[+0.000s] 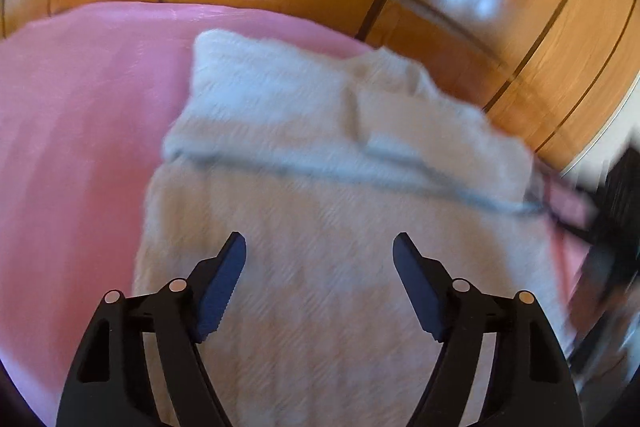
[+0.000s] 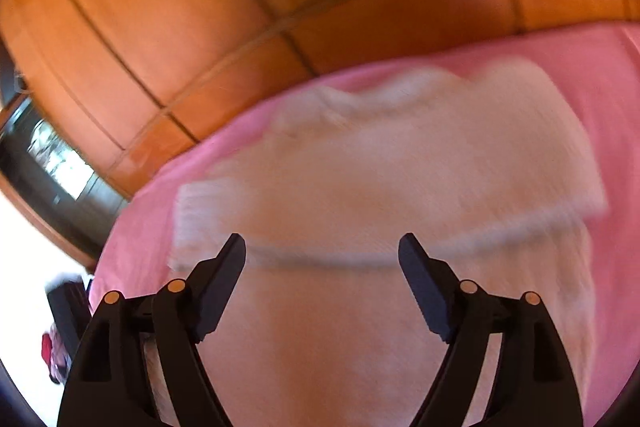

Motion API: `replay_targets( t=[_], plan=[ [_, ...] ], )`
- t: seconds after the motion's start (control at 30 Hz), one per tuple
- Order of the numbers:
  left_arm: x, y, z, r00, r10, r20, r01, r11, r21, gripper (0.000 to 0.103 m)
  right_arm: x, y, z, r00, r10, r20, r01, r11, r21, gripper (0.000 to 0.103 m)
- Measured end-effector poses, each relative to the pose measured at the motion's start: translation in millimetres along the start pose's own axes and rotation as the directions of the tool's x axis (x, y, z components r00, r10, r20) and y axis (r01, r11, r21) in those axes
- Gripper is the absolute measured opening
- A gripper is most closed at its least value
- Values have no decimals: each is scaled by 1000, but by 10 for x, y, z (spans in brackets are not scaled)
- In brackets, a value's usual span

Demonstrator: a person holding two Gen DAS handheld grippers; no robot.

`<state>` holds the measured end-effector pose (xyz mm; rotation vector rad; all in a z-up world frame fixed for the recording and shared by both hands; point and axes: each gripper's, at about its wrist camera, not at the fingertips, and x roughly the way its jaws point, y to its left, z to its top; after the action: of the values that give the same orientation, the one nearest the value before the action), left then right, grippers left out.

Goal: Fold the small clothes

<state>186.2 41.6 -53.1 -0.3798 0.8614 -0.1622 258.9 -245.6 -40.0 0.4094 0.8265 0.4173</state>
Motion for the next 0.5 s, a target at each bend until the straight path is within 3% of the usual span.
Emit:
replay_targets(
  t=[0.13, 0.3, 0.33, 0.37, 0.43, 0.5],
  plan=[
    [210, -92, 339, 996, -94, -7, 93, 995, -47, 75, -83, -292, -270, 999, -39, -14, 40, 997, 59, 79],
    [745, -268, 638, 990, -112, -82, 106, 992, -73, 74, -138, -440, -401, 1000, -8, 28, 5, 995, 95, 81],
    [845, -294, 669, 989, -110, -99, 103, 992, -73, 58, -154, -479, -426, 999, -2, 37, -2, 995, 100, 82],
    [936, -341, 692, 987, -105, -118, 99, 993, -61, 31, -159, -507, -451, 999, 1, 47, -6, 995, 98, 82],
    [961, -440, 742, 985, -136, -108, 132, 990, -42, 9, -175, -464, -464, 998, 6, 63, -11, 997, 80, 84],
    [826, -471, 790, 986, -156, -52, 154, 987, -34, 8, -187, -448, -474, 998, 8, 63, -12, 998, 64, 85]
  ],
)
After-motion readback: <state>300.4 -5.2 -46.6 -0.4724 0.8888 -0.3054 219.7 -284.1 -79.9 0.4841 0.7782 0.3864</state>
